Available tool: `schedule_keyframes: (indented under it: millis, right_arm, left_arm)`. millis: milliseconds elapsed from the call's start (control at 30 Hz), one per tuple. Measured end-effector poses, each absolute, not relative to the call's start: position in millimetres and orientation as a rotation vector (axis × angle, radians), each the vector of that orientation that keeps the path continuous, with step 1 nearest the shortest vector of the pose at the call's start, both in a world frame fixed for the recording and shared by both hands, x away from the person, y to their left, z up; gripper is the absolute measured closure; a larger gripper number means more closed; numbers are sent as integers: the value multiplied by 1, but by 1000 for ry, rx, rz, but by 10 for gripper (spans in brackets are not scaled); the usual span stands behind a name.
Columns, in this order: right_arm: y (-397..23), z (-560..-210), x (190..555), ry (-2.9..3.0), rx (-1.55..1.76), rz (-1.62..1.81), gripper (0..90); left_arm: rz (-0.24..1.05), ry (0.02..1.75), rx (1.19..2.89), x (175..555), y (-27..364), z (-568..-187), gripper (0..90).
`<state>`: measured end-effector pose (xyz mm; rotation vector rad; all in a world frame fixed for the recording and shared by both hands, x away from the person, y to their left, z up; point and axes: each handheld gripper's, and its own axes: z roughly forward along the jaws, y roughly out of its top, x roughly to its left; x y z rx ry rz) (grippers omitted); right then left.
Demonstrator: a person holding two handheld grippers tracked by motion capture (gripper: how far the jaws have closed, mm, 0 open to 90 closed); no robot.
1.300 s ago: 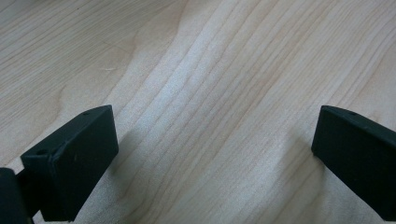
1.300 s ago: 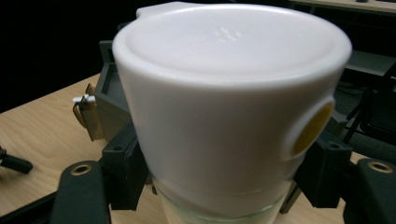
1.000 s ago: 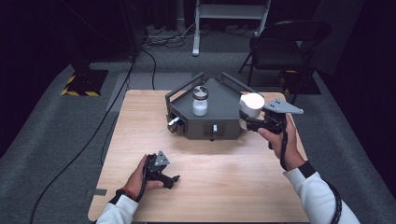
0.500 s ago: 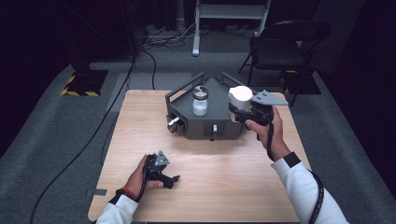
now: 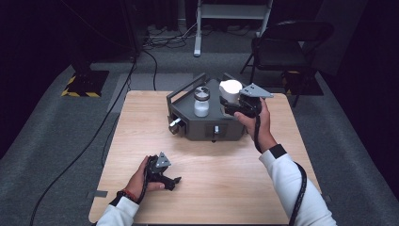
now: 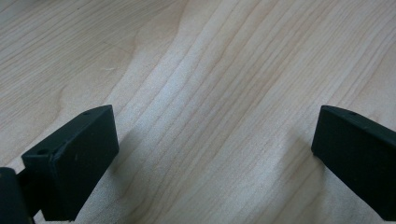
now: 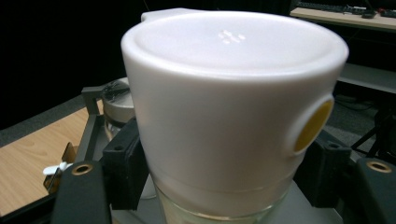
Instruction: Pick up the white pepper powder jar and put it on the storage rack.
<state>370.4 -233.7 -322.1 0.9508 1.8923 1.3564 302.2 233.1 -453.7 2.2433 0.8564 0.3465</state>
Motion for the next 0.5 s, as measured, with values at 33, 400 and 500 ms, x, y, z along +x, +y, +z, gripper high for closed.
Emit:
schedule_keyframes:
  millis: [33,400,500]
  right_arm:
    - [-232,-322,372,1892,948,1354,295]
    - [-223,-331,386,1874,994,1330,295]
    - [-223,-334,389,1867,1009,1324,295]
  left_arm:
    - [347,856,2243,302,233,-454,2]
    - [346,856,2244,302,233,-454,2]
    - [345,856,2244,302,233,-454,2]
